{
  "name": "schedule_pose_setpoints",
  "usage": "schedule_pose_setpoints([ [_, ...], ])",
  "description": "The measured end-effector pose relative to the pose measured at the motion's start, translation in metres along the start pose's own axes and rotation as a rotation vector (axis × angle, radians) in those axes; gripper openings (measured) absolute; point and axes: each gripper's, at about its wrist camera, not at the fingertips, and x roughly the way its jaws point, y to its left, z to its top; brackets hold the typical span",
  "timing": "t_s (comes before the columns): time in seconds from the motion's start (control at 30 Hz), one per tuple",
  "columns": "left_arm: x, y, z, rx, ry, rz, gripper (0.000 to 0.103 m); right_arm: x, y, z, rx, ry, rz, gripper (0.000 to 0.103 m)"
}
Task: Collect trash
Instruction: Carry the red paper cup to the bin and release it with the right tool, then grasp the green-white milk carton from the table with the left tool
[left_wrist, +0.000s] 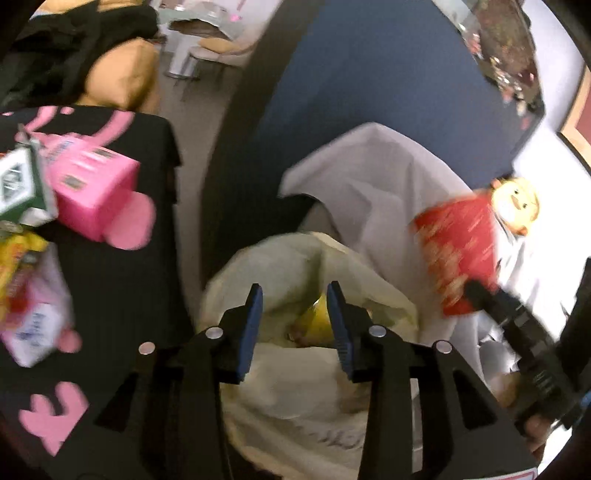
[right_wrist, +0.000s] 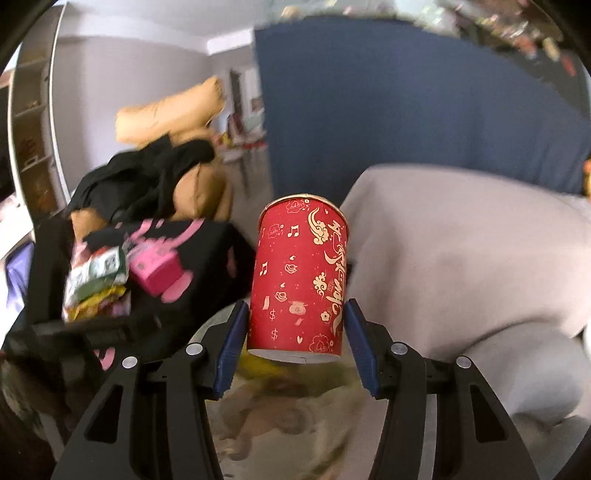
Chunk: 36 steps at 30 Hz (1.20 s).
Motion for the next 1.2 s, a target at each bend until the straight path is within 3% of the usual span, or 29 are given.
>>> schedule_pose_setpoints([
  [0.1, -0.020, 0.012, 0.000, 0.027, -0.032, 0.053, 0.038, 0.036, 0.012, -0.016, -0.012, 0.104, 0.045, 0.050],
  [0.23, -0.050, 0.022, -0.009, 0.073, -0.061, 0.107, 0.043, 0.086, 0.014, -0.041, -0.002, 0.271, 0.032, 0.050],
  [0.37, -0.068, 0.032, -0.021, 0.089, -0.065, 0.140, 0.044, 0.108, 0.010, -0.060, -0.009, 0.359, -0.008, 0.050],
  [0.5, -0.082, 0.046, -0.028, 0.066, -0.065, 0.157, 0.045, 0.110, 0.023, -0.070, -0.068, 0.387, -0.036, 0.050],
  [0.63, -0.094, 0.060, -0.031, 0.034, -0.080, 0.159, 0.050, 0.102, 0.028, -0.072, -0.070, 0.354, -0.051, 0.051],
  [0.73, -0.103, 0.069, -0.032, 0.019, -0.095, 0.163, 0.051, 0.094, 0.021, -0.070, 0.007, 0.325, 0.017, 0.053],
  [0.77, -0.106, 0.072, -0.033, 0.016, -0.098, 0.164, 0.051, 0.090, 0.016, -0.068, 0.031, 0.318, 0.035, 0.064],
  [0.87, -0.117, 0.084, -0.036, 0.005, -0.113, 0.179, 0.053, 0.072, 0.009, -0.061, 0.073, 0.235, 0.058, 0.068],
  [1.0, -0.133, 0.107, -0.043, -0.021, -0.140, 0.227, 0.053, 0.048, 0.016, -0.047, 0.042, 0.149, 0.040, 0.070],
  [1.2, -0.165, 0.150, -0.051, -0.100, -0.197, 0.307, 0.053, 0.023, 0.052, -0.027, -0.068, 0.102, 0.086, 0.070],
])
